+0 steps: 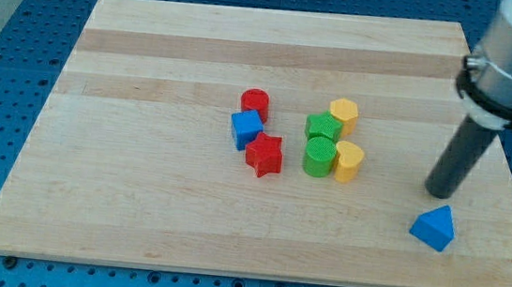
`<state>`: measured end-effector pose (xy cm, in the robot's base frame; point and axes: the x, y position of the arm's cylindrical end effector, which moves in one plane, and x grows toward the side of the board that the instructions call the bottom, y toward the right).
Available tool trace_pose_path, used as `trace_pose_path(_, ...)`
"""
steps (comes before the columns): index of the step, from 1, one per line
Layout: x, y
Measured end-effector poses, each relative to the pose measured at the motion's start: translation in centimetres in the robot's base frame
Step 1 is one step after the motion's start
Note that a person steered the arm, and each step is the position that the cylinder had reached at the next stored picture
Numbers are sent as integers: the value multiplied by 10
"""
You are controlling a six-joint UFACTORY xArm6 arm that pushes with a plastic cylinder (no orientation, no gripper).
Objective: Move the triangle diagonal to the heart
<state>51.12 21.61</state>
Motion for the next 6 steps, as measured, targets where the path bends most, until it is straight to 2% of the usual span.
trace_pose_path(1, 38, 23)
trace_pose_path(3, 91, 12)
trace_pose_path(4, 88, -15)
trace_pose_path(6, 39, -69)
